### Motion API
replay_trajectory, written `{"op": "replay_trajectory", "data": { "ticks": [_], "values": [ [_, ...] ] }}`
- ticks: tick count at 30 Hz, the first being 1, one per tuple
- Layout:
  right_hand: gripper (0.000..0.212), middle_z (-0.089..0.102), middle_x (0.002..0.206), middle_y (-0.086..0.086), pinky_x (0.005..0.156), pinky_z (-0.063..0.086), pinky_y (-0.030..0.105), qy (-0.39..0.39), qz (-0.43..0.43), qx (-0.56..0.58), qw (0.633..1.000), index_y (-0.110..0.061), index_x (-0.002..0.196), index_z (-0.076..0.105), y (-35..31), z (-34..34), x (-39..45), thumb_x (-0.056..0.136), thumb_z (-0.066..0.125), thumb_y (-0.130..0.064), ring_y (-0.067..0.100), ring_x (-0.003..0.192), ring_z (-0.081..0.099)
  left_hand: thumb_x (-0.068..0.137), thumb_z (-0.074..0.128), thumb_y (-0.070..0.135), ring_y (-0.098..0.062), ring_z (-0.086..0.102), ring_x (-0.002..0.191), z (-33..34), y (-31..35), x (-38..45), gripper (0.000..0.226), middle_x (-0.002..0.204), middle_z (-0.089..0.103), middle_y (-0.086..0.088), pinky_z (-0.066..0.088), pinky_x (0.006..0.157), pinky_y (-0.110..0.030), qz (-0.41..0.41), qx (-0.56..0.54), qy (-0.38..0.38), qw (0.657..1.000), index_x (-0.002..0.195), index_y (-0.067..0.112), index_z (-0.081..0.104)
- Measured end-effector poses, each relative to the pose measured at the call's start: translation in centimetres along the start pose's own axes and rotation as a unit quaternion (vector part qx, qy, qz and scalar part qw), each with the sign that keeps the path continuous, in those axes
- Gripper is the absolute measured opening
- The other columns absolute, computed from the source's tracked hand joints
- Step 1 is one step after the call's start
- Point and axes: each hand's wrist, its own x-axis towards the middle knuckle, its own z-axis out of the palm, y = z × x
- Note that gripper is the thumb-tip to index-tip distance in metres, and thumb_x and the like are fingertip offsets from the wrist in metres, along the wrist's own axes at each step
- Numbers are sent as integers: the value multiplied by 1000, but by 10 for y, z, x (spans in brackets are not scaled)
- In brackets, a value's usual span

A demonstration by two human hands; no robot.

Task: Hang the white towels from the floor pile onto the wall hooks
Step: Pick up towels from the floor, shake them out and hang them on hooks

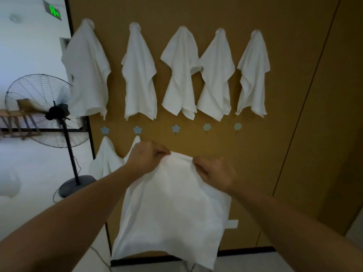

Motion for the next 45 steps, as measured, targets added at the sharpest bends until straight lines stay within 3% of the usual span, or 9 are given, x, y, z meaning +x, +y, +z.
{"op": "replay_trajectory", "data": {
  "ticks": [4, 9, 16, 23, 29, 33, 37, 40, 45],
  "values": [
    [24, 63, 62, 8, 46, 49, 29, -21, -3, -24, 1000, -10, 102, 75, 55, 39, 28, 78, 77, -9, 24, 49, 58, 92, 63, 22, -25, 66, 85, 32, -20, 31, 20, 93, 70, -2, 51, 76, -31, 54, 97, -32, 993, 107, 29, 75],
    [30, 51, 51, 6, 37, 37, 25, -39, -2, -52, 998, -19, 103, 76, 112, 97, 56, 74, 82, -16, 22, 37, 47, 86, 70, 21, -24, 57, 61, 70, -60, 68, 27, 74, 56, -3, 44, 53, -25, 133, 171, -46, 975, 111, 31, 72],
    [31, 51, 49, 4, 35, 39, 22, -35, 32, -93, 995, -22, 110, 73, 183, 186, 115, 79, 76, -20, 20, 34, 45, 96, 52, 41, -29, 62, 78, 130, -138, 147, 36, 92, 61, -9, 49, 66, -31, 112, 183, -56, 975, 128, 29, 62],
    [23, 57, 47, 2, 36, 38, 22, -39, 72, -95, 992, -21, 104, 75, 234, 257, 174, 82, 73, -18, 18, 34, 48, 101, 41, 31, -27, 60, 105, 188, -210, 219, 44, 133, 53, -7, 55, 82, -38, 85, 252, -91, 960, 144, 37, 40],
    [29, 66, 66, 8, 41, 48, 30, 28, 100, 0, 995, -12, 115, 70, 237, 321, 143, 90, 60, -22, 23, 46, 57, 86, 67, 7, -33, 67, 76, 238, -228, 204, 38, 107, 68, -15, 57, 56, -39, 106, 142, -20, 984, 123, 15, 66],
    [32, 68, 73, 6, 49, 49, 33, 68, 155, 18, 985, -12, 120, 66, 222, 357, 131, 99, 49, -28, 20, 52, 58, 94, 53, 16, -29, 65, 70, 273, -205, 198, 32, 91, 68, -14, 55, 57, -39, 39, 2, 27, 999, 120, 3, 65],
    [23, 59, 86, 6, 70, 44, 39, 130, 127, 14, 983, -16, 107, 68, 231, 365, 136, 98, 50, -27, 23, 74, 52, 91, 56, 14, -33, 61, 83, 279, -199, 195, 33, 95, 65, -17, 51, 76, -43, 44, 56, 67, 995, 120, 1, 66],
    [24, 60, 83, 7, 73, 41, 37, 120, 119, 6, 986, -14, 92, 70, 234, 365, 130, 98, 48, -20, 23, 75, 49, 90, 55, 19, -34, 60, 90, 276, -193, 192, 30, 99, 66, -15, 44, 80, -44, 35, 151, 68, 986, 114, 7, 70],
    [40, 71, 76, 9, 61, 55, 30, 101, 130, 248, 955, -3, 93, 72, 217, 350, 120, 101, 39, -25, 22, 64, 66, 91, 36, 32, -27, 63, 74, 284, -150, 182, 45, 89, 69, -12, 44, 65, -28, -126, -21, 33, 991, 110, 3, 64]
  ]
}}
